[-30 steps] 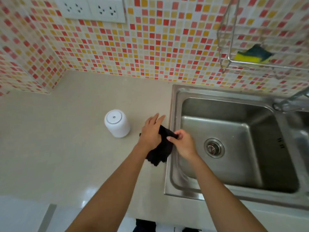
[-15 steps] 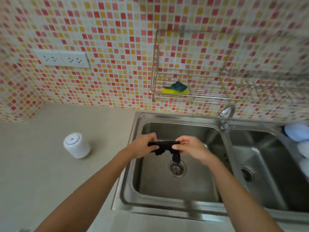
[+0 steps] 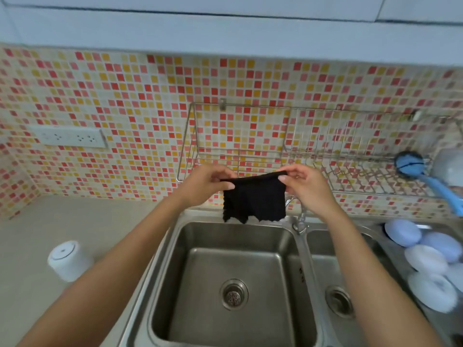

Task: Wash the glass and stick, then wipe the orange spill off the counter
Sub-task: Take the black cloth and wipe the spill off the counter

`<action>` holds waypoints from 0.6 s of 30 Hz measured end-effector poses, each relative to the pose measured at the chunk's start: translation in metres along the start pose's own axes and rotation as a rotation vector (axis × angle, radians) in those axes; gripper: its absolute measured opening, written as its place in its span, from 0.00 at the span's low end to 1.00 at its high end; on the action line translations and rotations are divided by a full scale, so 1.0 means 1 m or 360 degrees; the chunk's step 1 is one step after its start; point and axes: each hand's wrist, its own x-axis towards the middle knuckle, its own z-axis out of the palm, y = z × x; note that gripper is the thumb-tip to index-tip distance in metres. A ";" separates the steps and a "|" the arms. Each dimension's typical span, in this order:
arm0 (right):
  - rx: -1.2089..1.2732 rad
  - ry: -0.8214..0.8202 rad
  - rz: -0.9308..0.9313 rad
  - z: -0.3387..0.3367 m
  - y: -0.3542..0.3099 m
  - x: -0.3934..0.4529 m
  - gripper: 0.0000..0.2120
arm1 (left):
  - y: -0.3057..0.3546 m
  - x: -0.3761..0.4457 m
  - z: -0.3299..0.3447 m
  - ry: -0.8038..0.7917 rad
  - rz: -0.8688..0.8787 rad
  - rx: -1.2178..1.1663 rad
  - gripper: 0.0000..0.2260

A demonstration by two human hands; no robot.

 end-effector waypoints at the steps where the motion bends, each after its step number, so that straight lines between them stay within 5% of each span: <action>1: 0.0004 0.0052 0.0005 -0.003 0.003 0.008 0.07 | 0.002 0.011 0.002 0.0041 0.0002 0.0008 0.06; 9: 0.0043 0.0160 0.0183 -0.004 0.014 0.088 0.08 | -0.008 0.104 0.002 0.0148 -0.0150 -0.0026 0.06; 18: -0.0755 0.0014 0.0222 0.027 0.043 0.141 0.08 | -0.067 0.152 0.017 -0.0054 -0.0359 0.0118 0.07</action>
